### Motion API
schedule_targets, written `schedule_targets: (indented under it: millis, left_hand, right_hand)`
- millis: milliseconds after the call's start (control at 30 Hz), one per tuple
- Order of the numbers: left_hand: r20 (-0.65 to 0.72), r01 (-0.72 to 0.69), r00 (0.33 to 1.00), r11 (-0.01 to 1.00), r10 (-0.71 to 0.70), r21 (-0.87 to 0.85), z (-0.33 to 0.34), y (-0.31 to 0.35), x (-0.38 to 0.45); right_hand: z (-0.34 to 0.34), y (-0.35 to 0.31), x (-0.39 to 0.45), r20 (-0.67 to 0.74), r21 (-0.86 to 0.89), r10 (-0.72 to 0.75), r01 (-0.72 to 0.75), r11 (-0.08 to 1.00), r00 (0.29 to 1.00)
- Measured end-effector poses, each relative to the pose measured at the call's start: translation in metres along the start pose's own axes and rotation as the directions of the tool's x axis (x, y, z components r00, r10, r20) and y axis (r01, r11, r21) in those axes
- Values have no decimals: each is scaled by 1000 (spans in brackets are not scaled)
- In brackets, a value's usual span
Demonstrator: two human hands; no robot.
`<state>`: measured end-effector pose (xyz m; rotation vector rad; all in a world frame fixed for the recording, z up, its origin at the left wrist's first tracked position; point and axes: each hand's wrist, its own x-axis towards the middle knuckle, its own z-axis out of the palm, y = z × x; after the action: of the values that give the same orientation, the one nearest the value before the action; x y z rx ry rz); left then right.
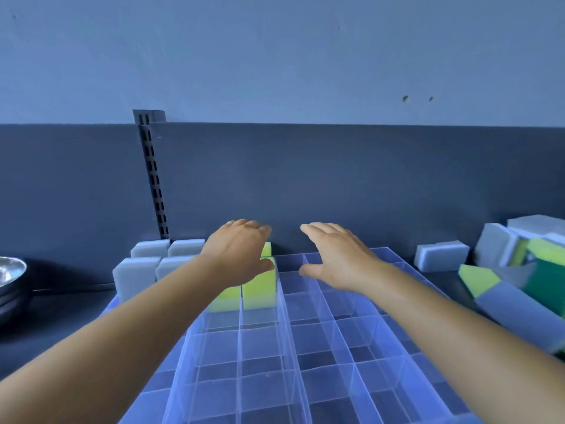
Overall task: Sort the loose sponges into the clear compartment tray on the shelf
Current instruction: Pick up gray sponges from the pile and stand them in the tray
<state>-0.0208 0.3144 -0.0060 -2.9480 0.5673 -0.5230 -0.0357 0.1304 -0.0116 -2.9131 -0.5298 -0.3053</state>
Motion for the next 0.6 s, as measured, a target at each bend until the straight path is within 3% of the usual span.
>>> schedule_targets:
  millis: [600]
  left_hand:
    - [30, -218, 974, 966, 224, -137, 2, 206, 101]
  right_hand:
    - [-46, 197, -91, -9, -71, 277, -277, 958, 961]
